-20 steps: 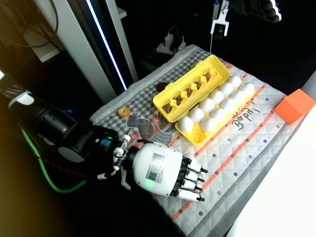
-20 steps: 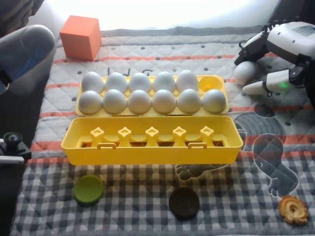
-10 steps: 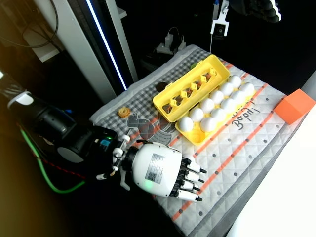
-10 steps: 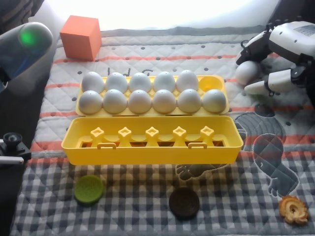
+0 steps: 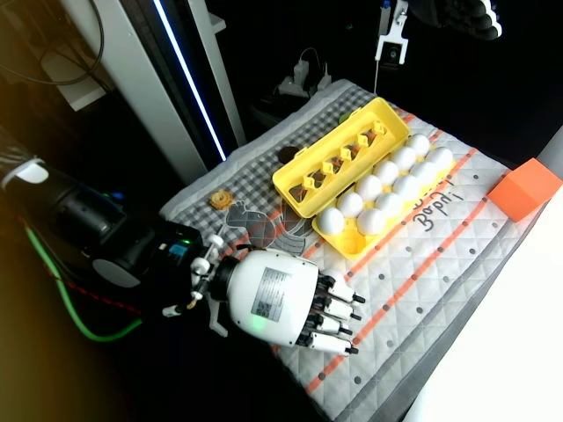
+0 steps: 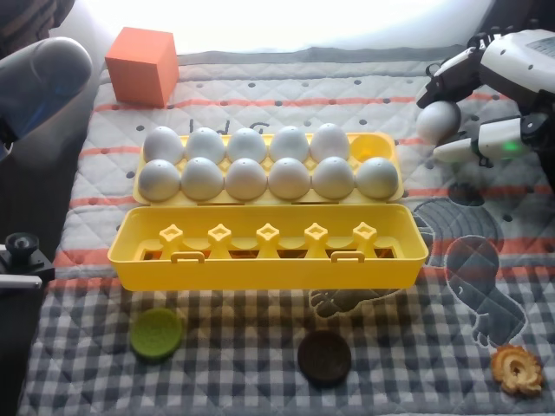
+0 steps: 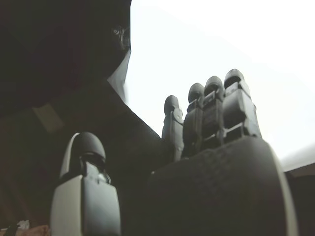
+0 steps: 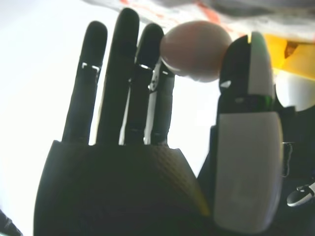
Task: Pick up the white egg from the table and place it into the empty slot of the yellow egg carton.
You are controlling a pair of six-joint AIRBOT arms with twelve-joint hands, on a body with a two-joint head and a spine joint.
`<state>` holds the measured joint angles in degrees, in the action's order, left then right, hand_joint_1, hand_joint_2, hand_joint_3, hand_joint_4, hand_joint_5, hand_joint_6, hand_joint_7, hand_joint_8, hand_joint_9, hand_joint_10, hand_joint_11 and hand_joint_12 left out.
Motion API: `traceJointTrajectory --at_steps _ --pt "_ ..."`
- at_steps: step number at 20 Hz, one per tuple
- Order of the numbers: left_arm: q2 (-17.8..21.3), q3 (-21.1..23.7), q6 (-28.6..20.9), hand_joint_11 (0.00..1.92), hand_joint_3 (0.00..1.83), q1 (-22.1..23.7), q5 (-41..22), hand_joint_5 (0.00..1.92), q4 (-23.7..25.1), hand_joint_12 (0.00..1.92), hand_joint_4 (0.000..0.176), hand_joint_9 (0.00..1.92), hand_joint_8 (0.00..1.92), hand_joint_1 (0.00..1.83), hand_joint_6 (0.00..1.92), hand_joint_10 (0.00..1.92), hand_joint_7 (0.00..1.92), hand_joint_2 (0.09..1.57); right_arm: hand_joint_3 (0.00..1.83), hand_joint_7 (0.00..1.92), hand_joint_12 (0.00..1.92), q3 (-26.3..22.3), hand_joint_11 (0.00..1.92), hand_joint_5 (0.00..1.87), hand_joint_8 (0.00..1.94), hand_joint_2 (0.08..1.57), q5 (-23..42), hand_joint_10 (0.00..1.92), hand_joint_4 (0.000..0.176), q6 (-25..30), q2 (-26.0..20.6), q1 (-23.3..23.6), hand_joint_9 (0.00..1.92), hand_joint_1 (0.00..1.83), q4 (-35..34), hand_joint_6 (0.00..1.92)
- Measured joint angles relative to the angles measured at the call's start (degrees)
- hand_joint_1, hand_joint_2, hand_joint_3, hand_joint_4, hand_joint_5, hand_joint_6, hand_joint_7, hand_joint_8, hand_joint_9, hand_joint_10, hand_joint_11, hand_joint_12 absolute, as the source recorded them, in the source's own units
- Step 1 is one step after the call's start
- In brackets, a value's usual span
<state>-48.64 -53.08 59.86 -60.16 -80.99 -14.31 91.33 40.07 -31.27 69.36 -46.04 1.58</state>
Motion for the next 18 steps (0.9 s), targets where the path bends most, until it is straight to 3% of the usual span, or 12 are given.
traceJointTrajectory --at_steps 2,4,7,8,9,10,13,14,17,18 --pt "0.0 0.0 0.0 0.00 0.00 0.0 0.0 0.24 0.0 0.00 0.101 0.06 0.00 0.39 0.00 0.00 0.13 0.97 0.00 0.97 0.99 0.0 0.47 1.11 1.06 1.09 0.0 0.01 0.006 0.0 -0.1 0.0 0.98 1.23 0.0 0.71" --pt "0.0 0.0 0.0 0.00 0.00 0.0 0.0 0.24 0.0 0.00 0.091 0.06 0.00 0.40 0.00 0.00 0.13 0.97 0.00 0.96 0.98 -0.5 0.44 1.14 1.08 1.09 0.0 0.00 0.000 0.0 -0.4 0.0 0.97 1.23 -0.1 0.64" --pt "0.0 0.0 0.0 0.00 0.00 0.0 0.0 0.24 0.0 0.00 0.093 0.05 0.00 0.42 0.00 0.00 0.12 0.97 0.00 0.95 1.17 -2.1 0.37 1.18 1.09 1.08 1.4 0.01 0.000 0.0 -0.5 0.0 0.98 1.24 0.0 0.58" --pt "0.0 0.0 0.0 0.00 0.00 0.0 0.0 0.24 0.0 0.00 0.101 0.05 0.00 0.41 0.00 0.00 0.12 0.97 0.01 0.94 1.20 -2.5 0.37 1.15 0.50 1.05 2.1 0.01 0.000 0.0 -0.5 0.0 0.98 1.15 0.7 0.68" --pt "0.0 0.0 0.0 0.00 0.00 0.0 0.0 0.24 0.0 0.00 0.103 0.05 0.00 0.41 0.00 0.00 0.12 0.97 0.00 0.97 1.15 -2.7 0.40 1.17 0.90 1.07 2.8 0.01 0.000 0.0 -0.5 0.0 0.99 1.22 1.1 0.63" --pt "0.0 0.0 0.0 0.00 0.00 0.0 0.0 0.23 -0.1 0.00 0.107 0.04 0.00 0.40 0.00 0.00 0.11 0.97 0.00 0.96 1.16 -2.9 0.37 1.17 1.02 1.08 3.3 0.00 0.000 0.0 -0.5 0.0 0.99 1.23 1.3 0.62" --pt "0.0 0.0 0.0 0.00 0.00 0.0 0.0 0.24 0.0 0.00 0.113 0.06 0.01 0.39 0.00 0.01 0.13 0.96 0.00 0.97 1.15 -3.9 0.41 1.15 1.06 1.08 3.9 0.01 0.000 0.0 -0.8 0.1 1.01 1.23 2.0 0.64" --pt "0.0 0.0 0.0 0.00 0.00 0.0 0.0 0.24 0.0 0.00 0.104 0.06 0.01 0.39 0.00 0.01 0.13 0.96 0.00 0.97 1.15 -4.0 0.43 1.15 1.06 1.09 4.2 0.01 0.000 0.0 -0.9 0.1 1.01 1.23 2.1 0.64" --pt "0.0 0.0 0.0 0.00 0.00 0.0 0.0 0.23 -0.1 0.00 0.098 0.05 0.00 0.38 0.00 0.00 0.12 0.96 0.00 0.95 1.26 -4.2 0.34 1.12 1.10 1.10 5.7 0.00 0.000 0.0 -1.2 0.1 1.00 1.23 2.1 0.68" --pt "0.0 0.0 0.0 0.00 0.00 0.0 0.0 0.23 -0.1 0.00 0.106 0.05 0.00 0.38 0.00 0.00 0.13 0.96 0.00 0.93 1.29 -4.2 0.30 1.10 1.15 1.10 6.0 0.00 0.000 0.0 -1.2 0.3 0.98 1.22 2.2 0.70"
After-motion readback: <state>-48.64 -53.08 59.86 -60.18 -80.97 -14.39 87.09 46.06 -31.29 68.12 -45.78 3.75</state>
